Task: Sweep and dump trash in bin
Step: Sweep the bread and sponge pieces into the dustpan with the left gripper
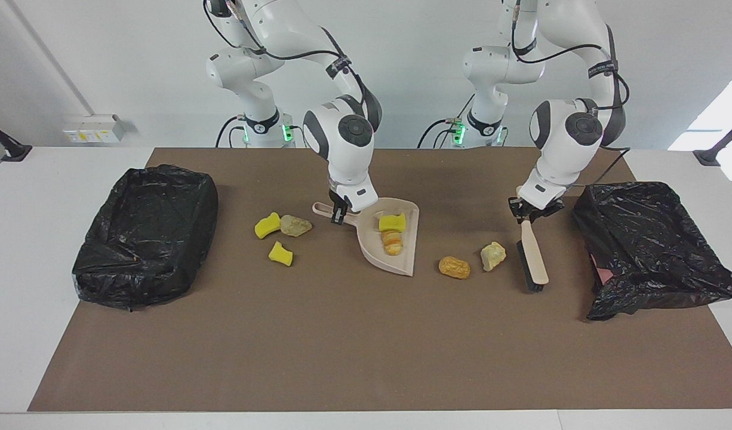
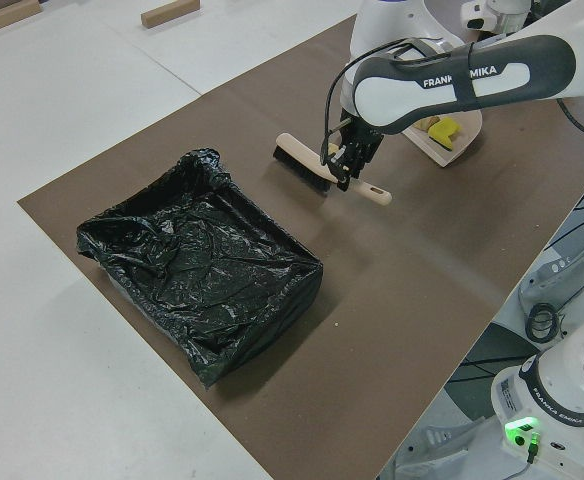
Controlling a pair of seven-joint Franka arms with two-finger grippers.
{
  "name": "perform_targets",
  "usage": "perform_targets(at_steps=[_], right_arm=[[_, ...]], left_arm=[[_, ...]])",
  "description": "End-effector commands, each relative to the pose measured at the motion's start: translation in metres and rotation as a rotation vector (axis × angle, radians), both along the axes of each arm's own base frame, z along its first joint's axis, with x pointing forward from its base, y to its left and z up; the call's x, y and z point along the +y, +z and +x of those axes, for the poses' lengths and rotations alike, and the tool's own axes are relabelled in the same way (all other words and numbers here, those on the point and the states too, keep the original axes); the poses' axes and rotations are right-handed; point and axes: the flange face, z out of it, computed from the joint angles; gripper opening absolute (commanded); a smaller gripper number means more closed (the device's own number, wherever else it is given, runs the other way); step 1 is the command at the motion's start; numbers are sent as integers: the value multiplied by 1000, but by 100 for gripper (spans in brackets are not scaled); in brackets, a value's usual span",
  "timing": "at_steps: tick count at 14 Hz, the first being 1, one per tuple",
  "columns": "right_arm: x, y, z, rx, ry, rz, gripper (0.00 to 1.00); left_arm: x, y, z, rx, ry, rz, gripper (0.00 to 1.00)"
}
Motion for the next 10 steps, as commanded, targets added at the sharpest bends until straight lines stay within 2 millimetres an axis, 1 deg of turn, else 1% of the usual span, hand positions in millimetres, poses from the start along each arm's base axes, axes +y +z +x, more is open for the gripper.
perform_targets(at_steps=[1,3,4,8,10], right_arm=[[-6,-4,-7,-22,-28,-7,0],[-6,-2,-8,-23,-30,-6,0],[-6,-2,-8,-25,-31,-6,0],[-9,-11,-15,-42,-42,9,0],[-10,-11,-16,-44,-42,10,0]], left_arm=[[-16,-17,1,-15,-53,7,0],[-49,-27,6,-40,-111,-3,0],[-60,-24,7,-53,-131,-9,0],[-124,-22,-17,-37,-279,-10,0],[-154,-21,-34,-31,-343,-9,0]])
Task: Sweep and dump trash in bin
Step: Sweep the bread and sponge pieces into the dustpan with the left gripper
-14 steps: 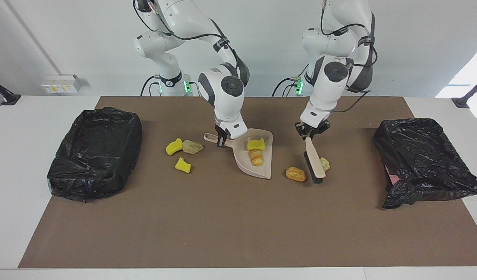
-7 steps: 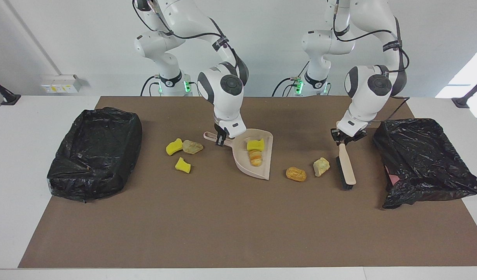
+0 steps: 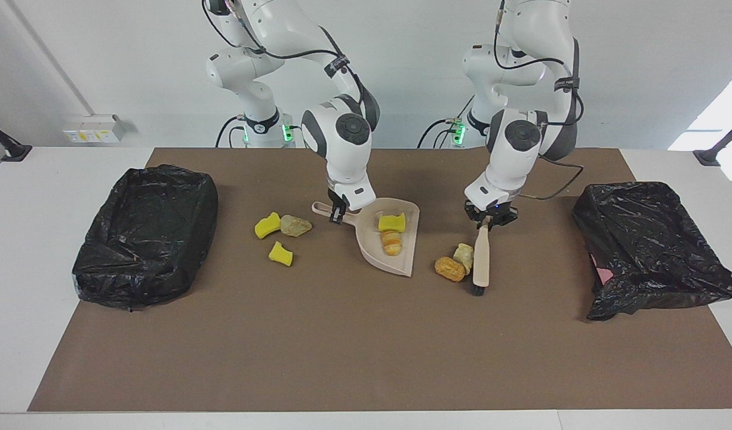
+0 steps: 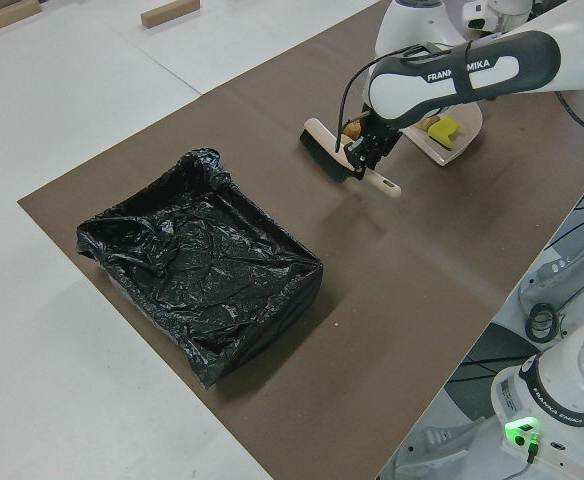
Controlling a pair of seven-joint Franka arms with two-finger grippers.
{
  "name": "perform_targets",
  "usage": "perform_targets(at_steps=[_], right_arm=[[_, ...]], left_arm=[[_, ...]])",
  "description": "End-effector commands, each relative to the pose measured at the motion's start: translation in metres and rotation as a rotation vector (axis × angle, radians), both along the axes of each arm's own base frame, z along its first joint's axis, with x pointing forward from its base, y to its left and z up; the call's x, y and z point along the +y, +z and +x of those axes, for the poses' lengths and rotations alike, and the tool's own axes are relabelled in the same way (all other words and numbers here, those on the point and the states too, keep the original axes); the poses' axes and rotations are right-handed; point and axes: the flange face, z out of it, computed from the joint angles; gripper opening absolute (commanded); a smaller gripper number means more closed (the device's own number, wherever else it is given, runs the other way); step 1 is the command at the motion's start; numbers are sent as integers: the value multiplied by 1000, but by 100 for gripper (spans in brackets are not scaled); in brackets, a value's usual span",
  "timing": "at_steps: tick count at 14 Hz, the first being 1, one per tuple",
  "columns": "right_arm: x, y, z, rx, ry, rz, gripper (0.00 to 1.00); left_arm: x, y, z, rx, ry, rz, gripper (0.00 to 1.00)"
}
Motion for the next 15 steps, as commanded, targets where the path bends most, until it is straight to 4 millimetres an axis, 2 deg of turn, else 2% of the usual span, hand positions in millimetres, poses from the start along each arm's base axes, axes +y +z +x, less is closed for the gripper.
perform_targets(at_steps=[1,2,5,7,11,15], right_arm=[[-4,-9,-9,-19,-19,-6,0],[-4,-8,-9,-21,-19,-5,0],[-4,-7,-9,-21,-20,-5,0],[-4,-7,-9,-21,-20,-5,0],[-4,-7,-9,-21,-20,-5,0],[-4,-7,-9,-19,-18,-6,0]], left_arm=[[-31,2,-20,13,-91,11,0],[-49,3,-30,17,-120,13,0],[-85,10,-57,40,-198,21,0],[-100,11,-70,69,-188,3,0],[-107,22,-69,55,-24,-1,0],[-112,55,-64,52,179,-26,0]])
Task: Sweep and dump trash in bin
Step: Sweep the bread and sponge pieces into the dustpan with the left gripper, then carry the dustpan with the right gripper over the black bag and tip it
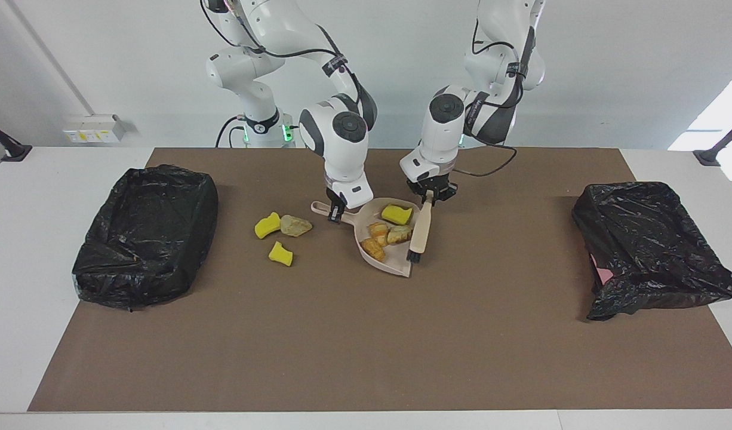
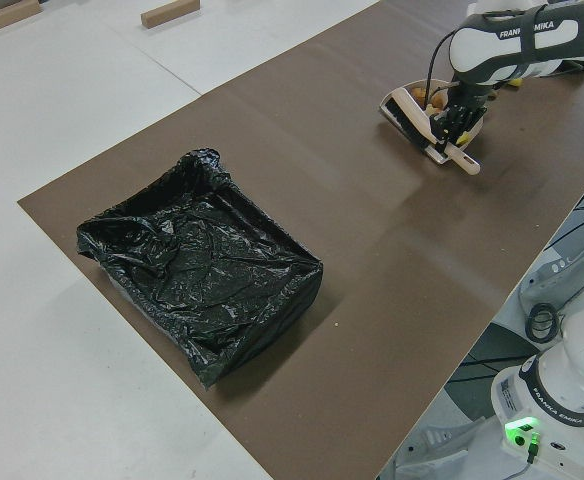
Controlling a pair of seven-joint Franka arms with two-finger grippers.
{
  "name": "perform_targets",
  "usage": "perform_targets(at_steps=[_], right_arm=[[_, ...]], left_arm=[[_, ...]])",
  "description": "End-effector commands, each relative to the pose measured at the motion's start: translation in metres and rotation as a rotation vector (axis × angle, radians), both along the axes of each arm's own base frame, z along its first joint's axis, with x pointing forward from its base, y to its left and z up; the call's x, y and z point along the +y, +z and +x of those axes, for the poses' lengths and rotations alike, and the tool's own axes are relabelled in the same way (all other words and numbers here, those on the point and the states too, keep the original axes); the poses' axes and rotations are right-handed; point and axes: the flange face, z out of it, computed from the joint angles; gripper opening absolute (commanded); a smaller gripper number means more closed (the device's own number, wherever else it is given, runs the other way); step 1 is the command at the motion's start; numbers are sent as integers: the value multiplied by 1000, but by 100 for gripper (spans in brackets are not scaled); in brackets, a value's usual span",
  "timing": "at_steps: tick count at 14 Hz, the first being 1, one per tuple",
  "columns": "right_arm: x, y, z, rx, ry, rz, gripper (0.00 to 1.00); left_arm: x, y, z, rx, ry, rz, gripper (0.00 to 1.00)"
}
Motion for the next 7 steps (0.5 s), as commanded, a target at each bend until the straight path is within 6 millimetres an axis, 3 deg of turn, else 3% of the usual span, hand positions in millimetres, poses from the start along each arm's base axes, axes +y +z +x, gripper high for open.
perform_targets(at_steps=[1,4,7], right_arm=[[-3,-6,-6,-16,-11,-8,0],[-8,6,1,-28,-36,-2,0],[-43,50,12,-56,-74,19,0]], left_arm=[[2,31,0,6,137,-9,0],[12,33,-4,40,317,36,0],[35,30,-7,86,451,92,0]])
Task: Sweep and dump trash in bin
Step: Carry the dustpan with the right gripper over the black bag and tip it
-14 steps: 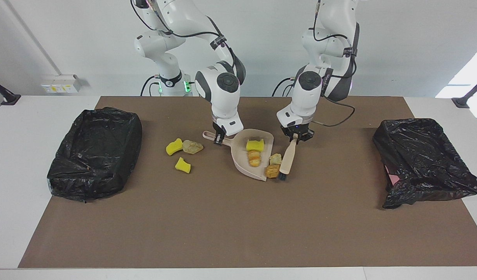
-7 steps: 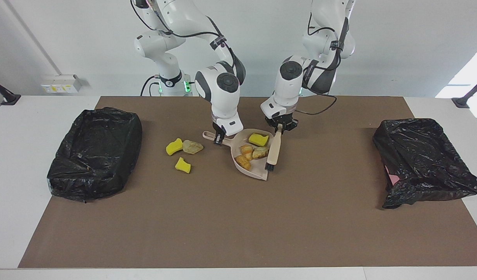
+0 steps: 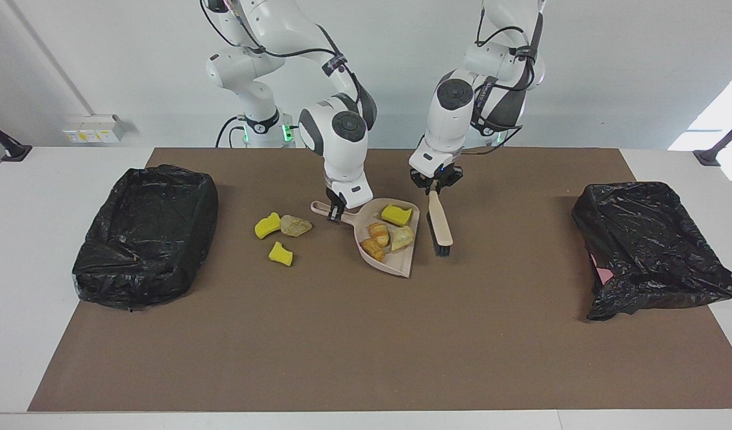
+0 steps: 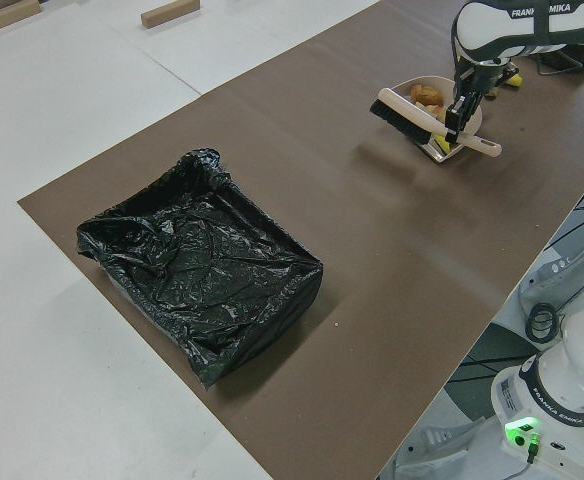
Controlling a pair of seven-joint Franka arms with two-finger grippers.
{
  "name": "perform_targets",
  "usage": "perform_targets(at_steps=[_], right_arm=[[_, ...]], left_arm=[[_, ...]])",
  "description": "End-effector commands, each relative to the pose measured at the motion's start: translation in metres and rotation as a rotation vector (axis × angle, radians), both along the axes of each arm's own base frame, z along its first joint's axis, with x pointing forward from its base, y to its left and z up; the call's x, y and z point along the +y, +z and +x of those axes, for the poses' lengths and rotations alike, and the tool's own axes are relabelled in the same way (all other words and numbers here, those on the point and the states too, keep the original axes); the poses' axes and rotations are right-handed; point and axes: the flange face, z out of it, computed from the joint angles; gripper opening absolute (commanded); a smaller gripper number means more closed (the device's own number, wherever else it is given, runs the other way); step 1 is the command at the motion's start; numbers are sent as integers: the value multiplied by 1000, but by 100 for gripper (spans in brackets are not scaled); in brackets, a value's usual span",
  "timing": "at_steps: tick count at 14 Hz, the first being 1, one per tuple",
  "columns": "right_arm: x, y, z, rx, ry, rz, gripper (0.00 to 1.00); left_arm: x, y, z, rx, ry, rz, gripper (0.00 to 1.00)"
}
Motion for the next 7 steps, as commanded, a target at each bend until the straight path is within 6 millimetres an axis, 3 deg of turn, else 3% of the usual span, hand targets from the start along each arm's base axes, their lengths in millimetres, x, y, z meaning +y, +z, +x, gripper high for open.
perform_targets(at_steps=[1,4,7], right_arm=[[-45,52,5,-36,-40,10,0],[-113,108,13,-24,-71,28,0],[-205,162,17,-24,-97,37,0]], left_arm=[[23,2,-4,43,87,27,0],[33,-7,-17,53,89,32,0],[11,-7,-40,73,67,-15,0]])
